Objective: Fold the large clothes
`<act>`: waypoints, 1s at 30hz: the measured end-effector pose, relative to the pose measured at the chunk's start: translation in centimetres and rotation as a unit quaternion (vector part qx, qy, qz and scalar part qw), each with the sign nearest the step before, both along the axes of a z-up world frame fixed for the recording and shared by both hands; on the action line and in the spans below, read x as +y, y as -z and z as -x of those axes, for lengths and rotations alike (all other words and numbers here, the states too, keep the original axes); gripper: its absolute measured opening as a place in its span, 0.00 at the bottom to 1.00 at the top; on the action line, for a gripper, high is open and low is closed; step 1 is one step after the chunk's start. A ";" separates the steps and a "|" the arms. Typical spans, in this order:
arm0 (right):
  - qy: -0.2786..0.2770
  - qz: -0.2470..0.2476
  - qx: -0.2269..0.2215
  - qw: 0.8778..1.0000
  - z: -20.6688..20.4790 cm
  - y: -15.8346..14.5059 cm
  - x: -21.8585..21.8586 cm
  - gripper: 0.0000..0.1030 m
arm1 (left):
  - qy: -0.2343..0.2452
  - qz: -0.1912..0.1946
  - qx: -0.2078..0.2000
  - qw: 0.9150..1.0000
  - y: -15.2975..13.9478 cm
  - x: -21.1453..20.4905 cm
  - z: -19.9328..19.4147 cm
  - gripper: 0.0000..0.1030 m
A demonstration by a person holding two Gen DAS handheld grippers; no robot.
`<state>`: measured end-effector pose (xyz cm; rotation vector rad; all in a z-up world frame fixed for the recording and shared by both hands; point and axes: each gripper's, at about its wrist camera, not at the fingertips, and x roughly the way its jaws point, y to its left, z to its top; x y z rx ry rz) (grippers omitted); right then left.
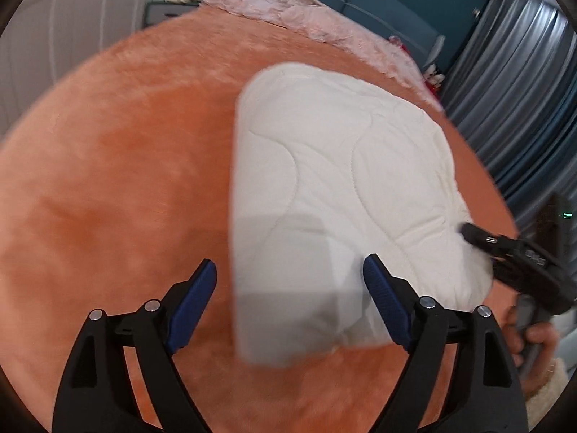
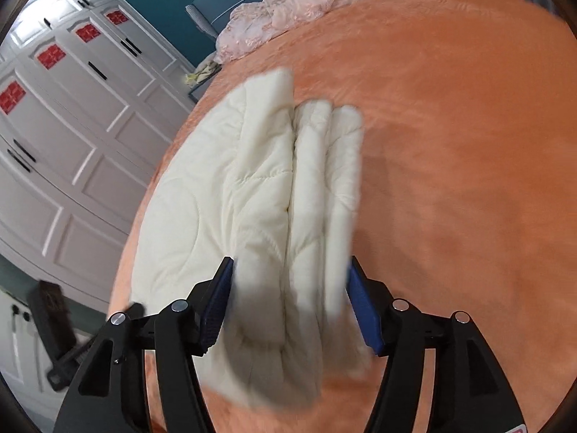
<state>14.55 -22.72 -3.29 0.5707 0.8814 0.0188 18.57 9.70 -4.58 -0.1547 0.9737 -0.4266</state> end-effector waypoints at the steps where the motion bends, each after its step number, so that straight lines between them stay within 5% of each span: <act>1: 0.006 0.020 -0.004 1.000 0.5 -1.1 0.0 0.59 | -0.003 -0.017 -0.005 1.000 -1.3 0.1 0.2 0.79; 4: 0.014 0.072 -0.026 0.997 1.5 -4.3 0.5 0.58 | -0.019 -0.071 -0.028 0.997 -4.5 -0.6 -0.2 0.79; 7: -0.002 0.115 -0.034 0.993 0.2 -7.3 2.1 0.36 | -0.031 -0.109 -0.040 0.993 -6.8 -2.2 -1.4 0.79; 11: -0.015 0.164 -0.039 0.986 -3.4 -8.7 4.7 0.34 | -0.041 -0.133 -0.052 0.989 -8.0 -5.3 -3.9 0.79; 21: -0.010 0.206 0.017 0.978 -10.4 -2.8 5.4 0.31 | -0.038 -0.154 -0.025 0.987 -3.7 -10.3 -9.3 0.77; 30: -0.003 0.199 0.030 0.980 -11.7 1.7 4.1 0.31 | -0.044 -0.163 -0.036 0.985 0.0 -11.9 -10.9 0.85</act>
